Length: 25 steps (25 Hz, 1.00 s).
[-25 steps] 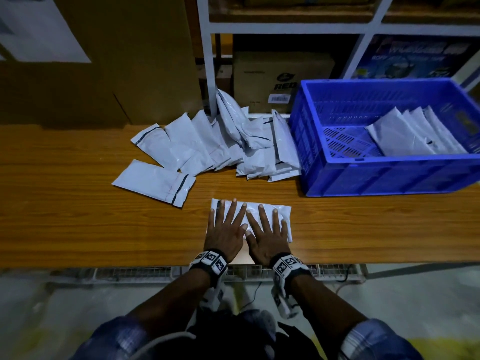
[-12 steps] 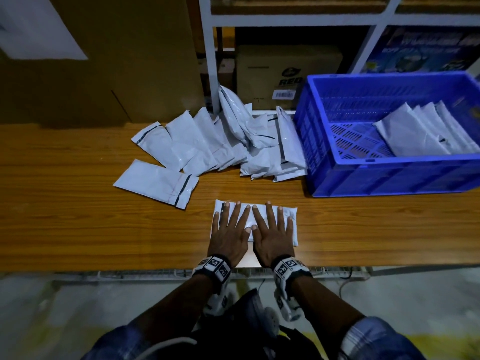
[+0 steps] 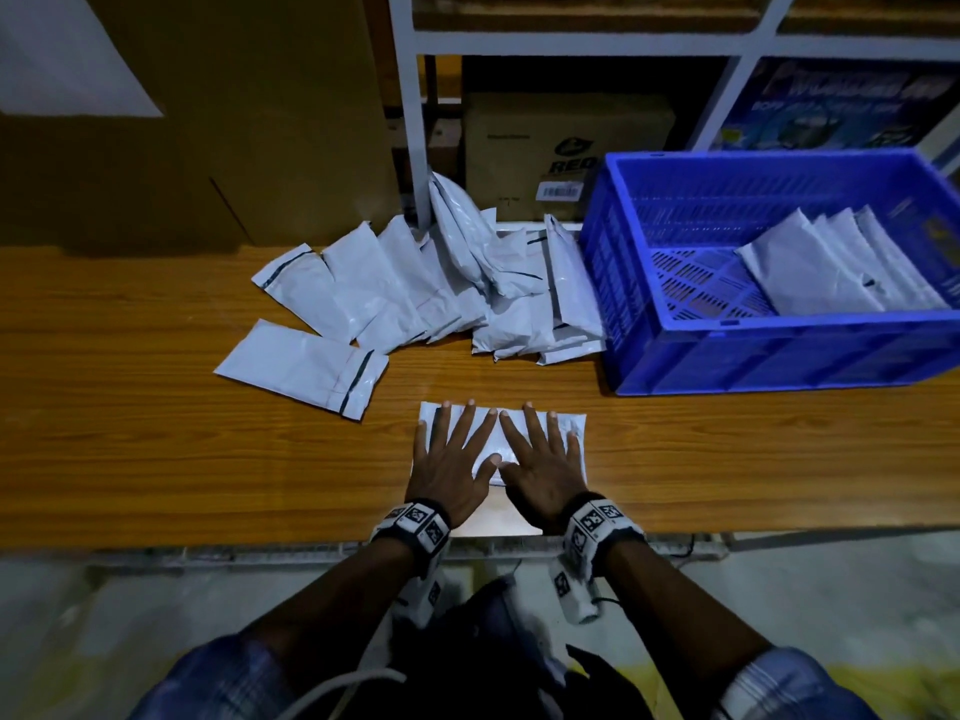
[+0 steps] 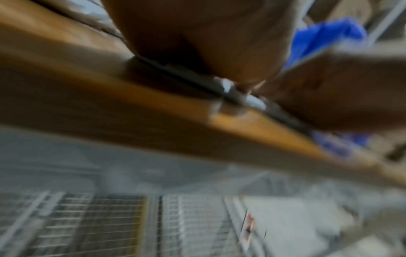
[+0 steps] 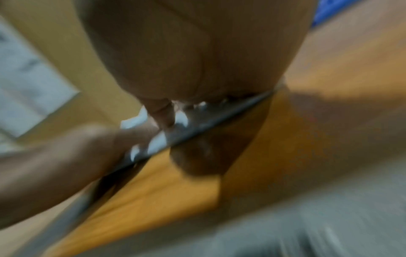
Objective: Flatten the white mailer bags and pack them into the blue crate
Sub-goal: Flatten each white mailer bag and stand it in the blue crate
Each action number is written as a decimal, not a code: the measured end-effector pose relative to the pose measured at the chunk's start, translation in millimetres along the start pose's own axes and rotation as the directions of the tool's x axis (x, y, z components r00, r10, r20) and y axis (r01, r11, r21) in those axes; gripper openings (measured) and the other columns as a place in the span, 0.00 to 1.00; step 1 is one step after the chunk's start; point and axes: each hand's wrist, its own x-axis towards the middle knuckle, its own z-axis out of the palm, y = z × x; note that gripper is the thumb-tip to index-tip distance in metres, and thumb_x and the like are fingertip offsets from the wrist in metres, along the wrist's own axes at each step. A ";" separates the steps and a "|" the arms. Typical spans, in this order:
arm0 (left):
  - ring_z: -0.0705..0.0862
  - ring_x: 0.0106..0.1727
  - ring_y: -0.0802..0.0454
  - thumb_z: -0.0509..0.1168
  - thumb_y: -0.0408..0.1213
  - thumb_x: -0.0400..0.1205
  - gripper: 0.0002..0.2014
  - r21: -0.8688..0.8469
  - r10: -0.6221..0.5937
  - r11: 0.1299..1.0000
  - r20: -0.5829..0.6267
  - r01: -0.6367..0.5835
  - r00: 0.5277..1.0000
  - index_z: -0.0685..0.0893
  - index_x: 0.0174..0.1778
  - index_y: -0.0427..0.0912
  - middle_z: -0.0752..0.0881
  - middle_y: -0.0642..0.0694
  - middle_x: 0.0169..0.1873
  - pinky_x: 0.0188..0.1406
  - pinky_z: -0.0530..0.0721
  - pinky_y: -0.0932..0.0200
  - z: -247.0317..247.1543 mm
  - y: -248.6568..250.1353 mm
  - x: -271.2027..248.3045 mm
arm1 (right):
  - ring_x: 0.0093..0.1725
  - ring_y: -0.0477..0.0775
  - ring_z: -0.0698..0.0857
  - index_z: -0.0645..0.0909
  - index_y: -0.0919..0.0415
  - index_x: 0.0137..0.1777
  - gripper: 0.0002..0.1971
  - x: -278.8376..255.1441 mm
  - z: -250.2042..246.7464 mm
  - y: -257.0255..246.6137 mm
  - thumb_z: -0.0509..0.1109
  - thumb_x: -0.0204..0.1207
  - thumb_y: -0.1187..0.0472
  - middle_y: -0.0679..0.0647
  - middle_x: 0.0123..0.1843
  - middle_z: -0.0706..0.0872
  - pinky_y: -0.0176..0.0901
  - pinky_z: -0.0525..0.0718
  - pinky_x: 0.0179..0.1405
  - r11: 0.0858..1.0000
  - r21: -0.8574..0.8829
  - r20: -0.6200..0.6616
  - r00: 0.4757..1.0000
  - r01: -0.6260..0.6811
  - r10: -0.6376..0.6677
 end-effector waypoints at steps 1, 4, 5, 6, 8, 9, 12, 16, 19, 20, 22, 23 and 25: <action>0.38 0.88 0.46 0.36 0.63 0.85 0.32 0.009 -0.001 1.000 -0.007 0.001 1.000 0.44 0.87 0.65 0.42 0.55 0.88 0.84 0.41 0.33 1.1 -0.4 -2.4 | 0.84 0.60 0.27 0.42 0.38 0.86 0.31 -4.1 -5.4 1.0 0.44 0.84 0.43 0.47 0.85 0.25 0.66 0.33 0.81 1.000 0.021 -0.018 1.000 0.006 -0.005; 0.48 0.89 0.44 0.43 0.63 0.85 0.32 0.021 -0.008 1.000 -0.063 0.009 0.998 0.53 0.87 0.63 0.52 0.53 0.88 0.84 0.49 0.32 4.8 0.2 -3.1 | 0.84 0.60 0.28 0.35 0.37 0.85 0.29 -11.8 -13.3 -0.9 0.40 0.86 0.40 0.47 0.86 0.28 0.64 0.34 0.82 0.994 0.070 -0.171 0.981 -0.085 0.096; 0.49 0.88 0.44 0.45 0.63 0.85 0.32 0.020 -0.005 1.000 -0.066 0.006 0.998 0.55 0.87 0.63 0.53 0.53 0.88 0.83 0.52 0.32 4.8 -0.2 -1.6 | 0.83 0.59 0.26 0.31 0.35 0.84 0.29 -12.5 -11.0 -2.5 0.37 0.85 0.38 0.47 0.85 0.26 0.64 0.33 0.82 0.986 0.101 -0.155 0.976 -0.136 0.151; 0.50 0.88 0.43 0.45 0.63 0.85 0.32 0.021 0.001 1.000 -0.062 0.000 0.998 0.55 0.87 0.62 0.54 0.53 0.88 0.83 0.53 0.31 4.6 -1.4 -1.2 | 0.83 0.59 0.24 0.27 0.33 0.82 0.29 -12.3 -4.7 -4.6 0.35 0.84 0.36 0.47 0.85 0.24 0.64 0.32 0.82 0.977 0.122 -0.126 0.974 -0.173 0.188; 0.48 0.89 0.44 0.45 0.63 0.85 0.32 0.033 0.006 0.999 -0.059 -0.004 0.998 0.54 0.87 0.62 0.52 0.53 0.88 0.83 0.52 0.31 7.1 -3.8 -1.5 | 0.82 0.58 0.23 0.24 0.32 0.80 0.29 -11.9 7.2 -6.1 0.33 0.84 0.34 0.46 0.84 0.22 0.63 0.30 0.82 0.975 0.110 -0.136 0.969 -0.191 0.205; 0.47 0.89 0.44 0.44 0.64 0.85 0.32 0.034 0.001 0.999 -0.058 0.001 0.998 0.52 0.87 0.62 0.50 0.53 0.89 0.83 0.50 0.31 7.8 -5.6 -2.0 | 0.82 0.58 0.23 0.24 0.33 0.80 0.29 -11.3 10.3 -6.9 0.33 0.84 0.34 0.45 0.84 0.22 0.62 0.29 0.81 0.977 0.095 -0.144 0.968 -0.193 0.205; 0.42 0.89 0.44 0.39 0.64 0.86 0.32 0.039 0.004 0.999 -0.080 -0.001 0.997 0.48 0.88 0.62 0.45 0.53 0.89 0.84 0.43 0.31 2.2 -3.5 -1.7 | 0.82 0.58 0.22 0.24 0.34 0.81 0.29 -9.1 8.5 -5.9 0.32 0.84 0.35 0.46 0.83 0.21 0.62 0.29 0.81 0.977 0.080 -0.158 0.965 -0.198 0.208; 0.44 0.89 0.40 0.45 0.58 0.89 0.30 0.109 0.059 0.993 -0.155 -0.042 0.986 0.51 0.89 0.57 0.47 0.48 0.89 0.85 0.41 0.32 0.2 6.3 -6.6 | 0.82 0.58 0.22 0.24 0.35 0.81 0.29 -7.1 8.3 -4.8 0.31 0.84 0.35 0.47 0.83 0.20 0.63 0.30 0.81 0.978 0.078 -0.137 0.970 -0.192 0.201; 0.45 0.89 0.38 0.50 0.59 0.88 0.31 0.104 0.055 0.994 -0.170 -0.038 0.984 0.54 0.88 0.57 0.50 0.47 0.89 0.84 0.46 0.28 10.9 10.3 -15.4 | 0.82 0.59 0.23 0.24 0.35 0.81 0.30 -5.3 6.5 0.1 0.33 0.83 0.34 0.47 0.82 0.20 0.65 0.30 0.81 0.982 0.077 -0.084 0.980 -0.172 0.178; 0.44 0.89 0.39 0.50 0.59 0.88 0.31 0.097 0.045 0.995 -0.162 -0.029 0.986 0.55 0.88 0.58 0.51 0.47 0.89 0.84 0.46 0.28 12.2 10.7 -16.3 | 0.82 0.60 0.23 0.24 0.36 0.81 0.31 -3.4 4.4 2.3 0.33 0.83 0.34 0.47 0.82 0.20 0.65 0.30 0.81 0.985 0.060 -0.060 0.984 -0.165 0.168; 0.45 0.89 0.40 0.50 0.59 0.87 0.31 0.061 0.033 0.998 -0.135 -0.024 0.990 0.56 0.88 0.60 0.52 0.48 0.88 0.83 0.47 0.28 12.3 11.6 -15.9 | 0.83 0.61 0.24 0.25 0.38 0.82 0.32 -4.9 -3.2 3.5 0.35 0.83 0.35 0.49 0.83 0.21 0.67 0.30 0.81 0.987 -0.002 -0.043 0.986 -0.158 0.158; 0.46 0.89 0.40 0.50 0.59 0.86 0.31 0.054 0.029 0.998 -0.123 -0.023 0.992 0.57 0.87 0.60 0.53 0.49 0.88 0.83 0.48 0.28 11.3 11.2 -15.8 | 0.83 0.61 0.24 0.27 0.39 0.83 0.32 -5.5 -7.8 0.6 0.35 0.84 0.35 0.50 0.84 0.23 0.67 0.30 0.80 0.991 -0.031 -0.085 0.988 -0.133 0.130; 0.47 0.89 0.40 0.47 0.58 0.86 0.31 0.048 0.024 0.999 -0.091 -0.019 0.996 0.57 0.87 0.60 0.53 0.50 0.88 0.83 0.49 0.29 9.7 10.5 -13.9 | 0.83 0.59 0.24 0.30 0.40 0.84 0.31 -7.1 -11.0 -9.2 0.37 0.85 0.37 0.49 0.84 0.24 0.65 0.28 0.80 0.999 -0.030 -0.182 0.983 -0.041 0.035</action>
